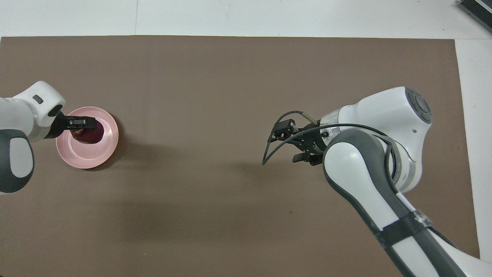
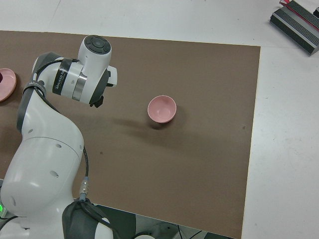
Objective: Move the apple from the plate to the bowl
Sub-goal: 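Lift the apple with the left gripper toward the open right gripper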
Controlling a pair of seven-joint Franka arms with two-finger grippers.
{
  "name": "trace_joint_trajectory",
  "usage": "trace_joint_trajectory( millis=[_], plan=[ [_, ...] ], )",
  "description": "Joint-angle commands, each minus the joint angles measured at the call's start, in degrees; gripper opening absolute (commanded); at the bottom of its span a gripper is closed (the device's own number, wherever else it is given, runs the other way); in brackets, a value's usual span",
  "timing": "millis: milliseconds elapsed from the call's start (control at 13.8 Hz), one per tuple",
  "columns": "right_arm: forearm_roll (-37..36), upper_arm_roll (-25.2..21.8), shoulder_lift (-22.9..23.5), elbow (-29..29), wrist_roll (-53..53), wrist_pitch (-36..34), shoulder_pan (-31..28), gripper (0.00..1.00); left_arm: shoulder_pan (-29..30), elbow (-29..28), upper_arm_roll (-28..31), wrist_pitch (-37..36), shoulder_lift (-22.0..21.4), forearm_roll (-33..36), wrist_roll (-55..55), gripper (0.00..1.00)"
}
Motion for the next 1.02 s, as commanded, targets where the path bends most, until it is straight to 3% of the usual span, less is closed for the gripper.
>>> trace_joint_trajectory(
  millis=[0, 218, 508, 943],
  plan=[
    [8.1, 0.2, 0.9, 0.9, 6.1, 3.4, -0.4, 1.00, -6.4, 3.6, 0.4, -1.7, 0.2, -1.5, -11.0, 0.03],
    [16.9, 0.1, 1.7, 1.4, 16.3, 7.6, 0.1, 1.00, -13.8, 4.2, 0.4, 1.1, 0.5, -5.8, -19.8, 0.03],
    [19.1, 0.2, 5.3, 5.4, 24.7, 7.7, 0.3, 1.00, -21.6, 4.4, 0.4, 6.7, 0.5, -7.8, -28.1, 0.03],
    [26.7, 0.3, 7.4, 7.1, 29.6, 8.4, 0.4, 1.00, -23.5, 8.0, -5.3, 10.6, 2.0, -10.8, -29.8, 0.03]
  ],
)
